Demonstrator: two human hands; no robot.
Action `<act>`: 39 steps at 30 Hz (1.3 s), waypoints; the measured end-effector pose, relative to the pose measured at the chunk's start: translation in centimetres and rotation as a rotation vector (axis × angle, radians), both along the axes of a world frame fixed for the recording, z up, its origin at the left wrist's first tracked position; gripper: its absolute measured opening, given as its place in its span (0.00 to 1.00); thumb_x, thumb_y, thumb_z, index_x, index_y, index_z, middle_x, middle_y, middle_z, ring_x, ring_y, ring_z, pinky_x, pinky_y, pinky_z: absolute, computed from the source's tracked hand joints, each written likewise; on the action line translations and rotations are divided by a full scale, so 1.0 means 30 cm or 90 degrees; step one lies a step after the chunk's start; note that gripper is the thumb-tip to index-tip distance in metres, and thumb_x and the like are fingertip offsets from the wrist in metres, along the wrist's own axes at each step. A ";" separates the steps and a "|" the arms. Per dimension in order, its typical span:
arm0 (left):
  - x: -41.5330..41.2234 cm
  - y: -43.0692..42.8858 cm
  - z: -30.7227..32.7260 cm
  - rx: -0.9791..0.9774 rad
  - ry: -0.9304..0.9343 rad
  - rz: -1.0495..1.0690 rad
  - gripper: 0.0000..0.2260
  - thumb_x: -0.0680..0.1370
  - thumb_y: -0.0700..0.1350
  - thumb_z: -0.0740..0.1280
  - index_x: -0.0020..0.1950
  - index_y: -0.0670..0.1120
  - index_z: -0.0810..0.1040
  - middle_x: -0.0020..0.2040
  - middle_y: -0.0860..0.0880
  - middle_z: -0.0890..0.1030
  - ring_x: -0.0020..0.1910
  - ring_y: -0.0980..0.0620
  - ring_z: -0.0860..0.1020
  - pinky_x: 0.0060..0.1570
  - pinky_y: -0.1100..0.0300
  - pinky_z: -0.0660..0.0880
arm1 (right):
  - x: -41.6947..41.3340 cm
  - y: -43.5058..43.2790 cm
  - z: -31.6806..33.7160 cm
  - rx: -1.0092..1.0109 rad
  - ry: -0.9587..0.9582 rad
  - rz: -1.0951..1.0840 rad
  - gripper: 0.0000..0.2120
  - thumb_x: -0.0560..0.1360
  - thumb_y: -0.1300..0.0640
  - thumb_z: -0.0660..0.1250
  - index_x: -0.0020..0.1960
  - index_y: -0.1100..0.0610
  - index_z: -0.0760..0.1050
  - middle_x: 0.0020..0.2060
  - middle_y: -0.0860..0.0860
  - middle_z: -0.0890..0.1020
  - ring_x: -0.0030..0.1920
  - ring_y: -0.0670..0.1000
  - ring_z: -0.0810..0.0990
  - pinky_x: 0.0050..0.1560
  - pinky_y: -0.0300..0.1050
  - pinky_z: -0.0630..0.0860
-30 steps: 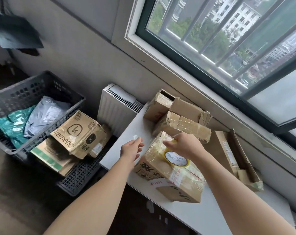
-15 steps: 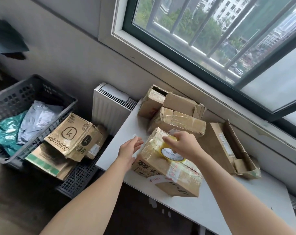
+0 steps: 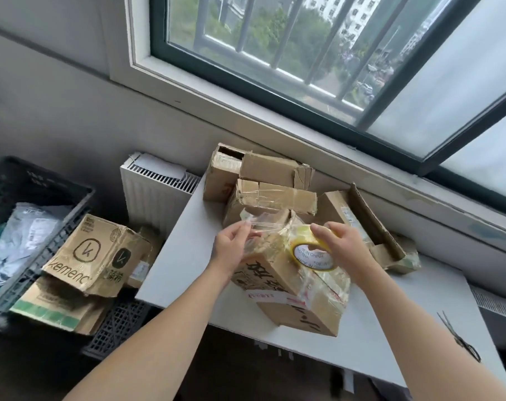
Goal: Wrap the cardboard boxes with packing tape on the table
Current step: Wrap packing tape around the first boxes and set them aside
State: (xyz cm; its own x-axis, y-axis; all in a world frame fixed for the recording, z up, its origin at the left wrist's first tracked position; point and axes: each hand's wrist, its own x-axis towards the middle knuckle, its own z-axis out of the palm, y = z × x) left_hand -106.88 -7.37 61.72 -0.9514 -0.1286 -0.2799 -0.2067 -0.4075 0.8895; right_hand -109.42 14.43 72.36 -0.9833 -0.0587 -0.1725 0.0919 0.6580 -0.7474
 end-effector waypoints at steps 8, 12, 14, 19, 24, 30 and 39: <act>-0.018 0.336 0.158 -0.261 0.102 -0.076 0.16 0.84 0.52 0.64 0.40 0.50 0.85 0.38 0.55 0.86 0.42 0.60 0.82 0.44 0.63 0.78 | 0.105 0.393 0.062 0.020 0.016 -0.127 0.22 0.76 0.45 0.73 0.30 0.56 0.71 0.26 0.45 0.70 0.30 0.47 0.69 0.36 0.44 0.64; 0.015 0.516 0.240 -0.377 0.170 -0.116 0.14 0.84 0.51 0.64 0.44 0.49 0.85 0.37 0.57 0.85 0.40 0.66 0.80 0.41 0.69 0.72 | 0.161 0.597 0.065 0.124 0.015 -0.142 0.21 0.76 0.49 0.73 0.29 0.55 0.70 0.26 0.48 0.69 0.30 0.48 0.68 0.35 0.44 0.63; 0.036 0.602 0.262 -0.415 0.203 -0.148 0.10 0.83 0.50 0.65 0.52 0.51 0.86 0.38 0.59 0.84 0.43 0.68 0.80 0.44 0.69 0.73 | 0.180 0.687 0.070 0.185 -0.021 -0.127 0.18 0.77 0.52 0.72 0.31 0.55 0.74 0.27 0.48 0.73 0.31 0.48 0.71 0.33 0.42 0.65; 0.096 0.808 0.275 -0.507 0.251 -0.224 0.13 0.83 0.52 0.64 0.64 0.54 0.84 0.47 0.57 0.87 0.49 0.62 0.83 0.54 0.60 0.79 | 0.233 0.853 0.123 0.310 -0.103 -0.028 0.12 0.79 0.55 0.63 0.42 0.61 0.78 0.36 0.51 0.80 0.37 0.49 0.74 0.36 0.44 0.69; 0.170 0.947 0.209 -0.749 0.348 -0.287 0.18 0.85 0.56 0.58 0.71 0.53 0.78 0.50 0.51 0.85 0.49 0.53 0.80 0.48 0.57 0.77 | 0.268 0.969 0.121 0.354 -0.120 0.012 0.14 0.78 0.53 0.61 0.39 0.60 0.73 0.35 0.55 0.77 0.38 0.55 0.74 0.38 0.49 0.69; 0.264 1.020 0.122 -0.783 0.370 -0.151 0.17 0.82 0.56 0.58 0.59 0.51 0.83 0.40 0.53 0.81 0.39 0.55 0.76 0.36 0.57 0.76 | 0.326 1.057 0.097 0.368 -0.050 0.009 0.16 0.76 0.42 0.68 0.40 0.55 0.78 0.37 0.49 0.80 0.42 0.52 0.78 0.43 0.48 0.76; 0.251 1.088 0.183 -0.637 0.203 -0.117 0.13 0.83 0.55 0.62 0.44 0.53 0.83 0.37 0.57 0.82 0.40 0.57 0.80 0.39 0.60 0.75 | 0.362 1.090 0.183 0.292 0.046 0.026 0.15 0.75 0.40 0.70 0.40 0.51 0.77 0.37 0.45 0.78 0.44 0.49 0.75 0.39 0.45 0.69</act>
State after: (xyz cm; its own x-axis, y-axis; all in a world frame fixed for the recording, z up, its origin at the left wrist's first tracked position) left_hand -99.35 25.28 67.20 -0.9902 -0.0094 0.1391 0.1108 0.5524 0.8262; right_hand -98.55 47.14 77.85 -0.9921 -0.0319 -0.1215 0.0171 0.9238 -0.3825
